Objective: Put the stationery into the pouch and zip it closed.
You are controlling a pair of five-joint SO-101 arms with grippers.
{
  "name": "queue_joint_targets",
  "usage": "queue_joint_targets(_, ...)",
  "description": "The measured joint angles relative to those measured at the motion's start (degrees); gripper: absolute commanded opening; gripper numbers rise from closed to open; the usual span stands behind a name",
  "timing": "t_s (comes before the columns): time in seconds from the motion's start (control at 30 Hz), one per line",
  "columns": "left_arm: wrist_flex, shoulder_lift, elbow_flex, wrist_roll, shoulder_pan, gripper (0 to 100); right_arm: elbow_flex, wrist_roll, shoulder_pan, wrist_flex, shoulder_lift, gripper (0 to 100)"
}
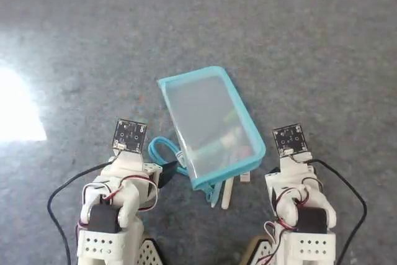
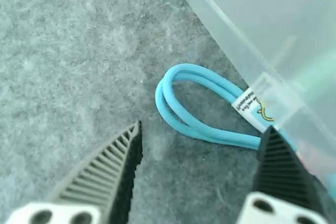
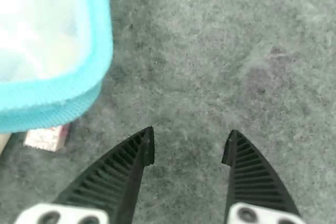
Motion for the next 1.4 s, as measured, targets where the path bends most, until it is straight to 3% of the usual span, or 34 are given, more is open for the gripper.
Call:
queue_joint_targets(1.07, 0.00, 0.00, 0.00, 0.00, 0.00, 33, 0.00, 0.00, -0.09, 0.00, 0.00, 22.1)
queue_joint_targets(1.4, 0.00, 0.00, 0.00, 0.00, 0.00, 33, 0.00, -0.09, -7.91, 0.00, 0.00, 22.1)
